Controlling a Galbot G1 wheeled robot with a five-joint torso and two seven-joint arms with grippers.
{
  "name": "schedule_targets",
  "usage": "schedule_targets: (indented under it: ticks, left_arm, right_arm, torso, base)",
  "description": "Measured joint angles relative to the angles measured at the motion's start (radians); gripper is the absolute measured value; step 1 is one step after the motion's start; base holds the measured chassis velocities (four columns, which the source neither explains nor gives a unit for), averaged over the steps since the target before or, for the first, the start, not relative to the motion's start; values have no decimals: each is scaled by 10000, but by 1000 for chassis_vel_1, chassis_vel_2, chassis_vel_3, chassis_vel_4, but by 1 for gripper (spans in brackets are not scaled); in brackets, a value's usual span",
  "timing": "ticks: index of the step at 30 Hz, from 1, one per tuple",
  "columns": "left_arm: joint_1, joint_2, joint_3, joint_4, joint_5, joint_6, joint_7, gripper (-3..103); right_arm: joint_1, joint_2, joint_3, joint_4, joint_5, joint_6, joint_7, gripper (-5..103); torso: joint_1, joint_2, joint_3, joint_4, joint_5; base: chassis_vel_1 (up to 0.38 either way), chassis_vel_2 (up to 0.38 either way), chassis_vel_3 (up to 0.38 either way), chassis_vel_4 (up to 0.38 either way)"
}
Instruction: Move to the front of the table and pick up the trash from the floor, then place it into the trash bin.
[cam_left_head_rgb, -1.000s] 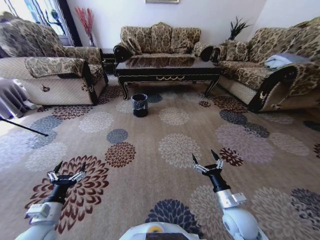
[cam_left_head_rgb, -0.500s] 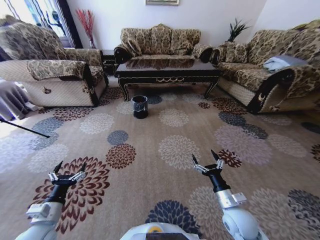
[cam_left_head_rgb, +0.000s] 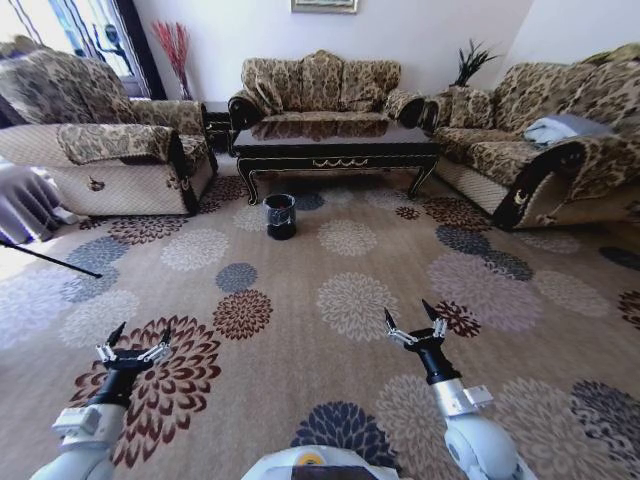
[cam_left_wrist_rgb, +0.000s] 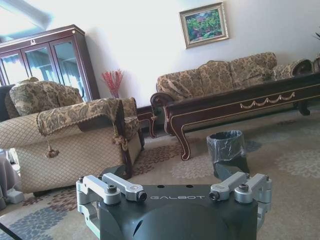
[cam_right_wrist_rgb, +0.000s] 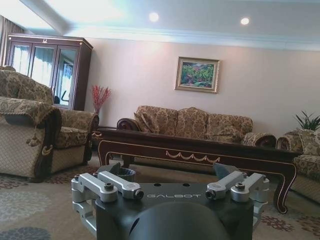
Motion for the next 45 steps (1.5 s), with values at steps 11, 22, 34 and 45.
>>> schedule_targets:
  ticks: [11, 22, 34, 45]
  left_arm:
    - [0, 0, 0, 0, 0, 0, 0, 100]
    - [0, 0, 0, 0, 0, 0, 0, 100]
    - [0, 0, 0, 0, 0, 0, 0, 100]
    - [0, 0, 0, 0, 0, 0, 0, 100]
  right_arm:
    - [0, 0, 0, 0, 0, 0, 0, 100]
    - [0, 0, 0, 0, 0, 0, 0, 100]
    - [0, 0, 0, 0, 0, 0, 0, 100]
    - [0, 0, 1, 0, 0, 0, 0, 100]
  torso:
    - [120, 442, 321, 0, 0]
    - [229, 846, 618, 2, 0]
    - [374, 1260, 884, 0, 0]
    - [558, 1792, 1228, 0, 0]
  base:
    - [0, 0, 0, 0]
    - [0, 0, 0, 0]
    - [0, 0, 0, 0]
    - [0, 0, 0, 0]
